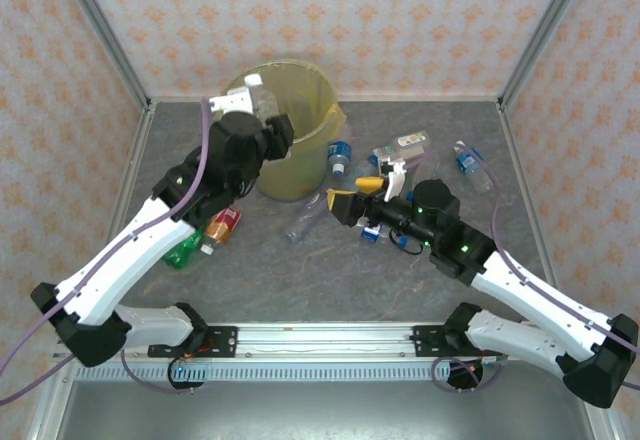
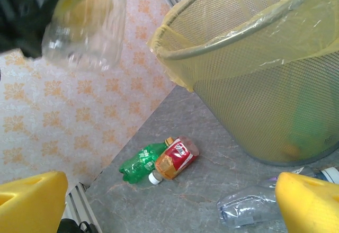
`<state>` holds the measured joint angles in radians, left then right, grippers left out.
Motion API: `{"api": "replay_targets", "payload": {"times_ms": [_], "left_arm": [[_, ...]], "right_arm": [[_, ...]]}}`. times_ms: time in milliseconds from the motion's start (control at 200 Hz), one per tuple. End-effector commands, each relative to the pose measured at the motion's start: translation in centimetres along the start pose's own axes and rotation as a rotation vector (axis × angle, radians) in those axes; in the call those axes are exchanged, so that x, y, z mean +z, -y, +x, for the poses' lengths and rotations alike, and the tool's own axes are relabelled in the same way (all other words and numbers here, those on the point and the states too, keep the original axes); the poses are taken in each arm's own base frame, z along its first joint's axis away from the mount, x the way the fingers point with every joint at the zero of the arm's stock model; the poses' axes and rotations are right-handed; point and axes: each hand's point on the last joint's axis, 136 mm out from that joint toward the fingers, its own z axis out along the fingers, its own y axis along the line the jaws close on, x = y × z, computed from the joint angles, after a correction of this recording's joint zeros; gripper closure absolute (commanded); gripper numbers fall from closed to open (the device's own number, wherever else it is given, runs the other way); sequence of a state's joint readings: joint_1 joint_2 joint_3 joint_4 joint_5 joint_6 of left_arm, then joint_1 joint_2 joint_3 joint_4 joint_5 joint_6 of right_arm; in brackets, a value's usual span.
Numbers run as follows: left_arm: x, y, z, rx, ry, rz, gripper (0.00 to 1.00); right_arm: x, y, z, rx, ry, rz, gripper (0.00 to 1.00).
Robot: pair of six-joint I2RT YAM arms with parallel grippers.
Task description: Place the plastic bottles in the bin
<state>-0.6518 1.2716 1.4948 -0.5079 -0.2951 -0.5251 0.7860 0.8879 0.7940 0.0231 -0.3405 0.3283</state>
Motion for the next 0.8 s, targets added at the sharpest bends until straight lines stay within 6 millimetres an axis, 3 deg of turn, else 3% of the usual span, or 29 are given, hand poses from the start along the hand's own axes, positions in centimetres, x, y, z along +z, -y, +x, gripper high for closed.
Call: {"api": "replay_targets", "payload": {"times_ms": [0, 170, 380, 566, 796], "left_arm": [[1.7, 0.7, -2.0, 0.056, -0.003, 0.014, 0.42], [5.4, 0.0, -3.9, 0.034, -0.003, -0.034, 0.42], [9.9, -2.9, -3.7, 0.024, -0.066, -0.123, 0.42], [11.3, -4.4, -2.1, 0.031, -0.116, -0.157, 0.4], [11.5, -5.3, -1.5, 0.024, -0.135, -0.17, 0.39]], "right_arm": [[-0.4, 0.1, -0.3, 0.015, 0.016, 0.003, 0.0], [-0.9, 0.0, -0.6, 0.023, 0.023, 0.009, 0.0], [-1.3, 0.3, -0.9, 0.027, 0.031, 0.039, 0.0], [-1.4, 0.4, -0.9, 0.03, 0.034, 0.044, 0.0], [-1.2, 0.4, -0.7, 0.041, 0.031, 0.038, 0.0]]}}
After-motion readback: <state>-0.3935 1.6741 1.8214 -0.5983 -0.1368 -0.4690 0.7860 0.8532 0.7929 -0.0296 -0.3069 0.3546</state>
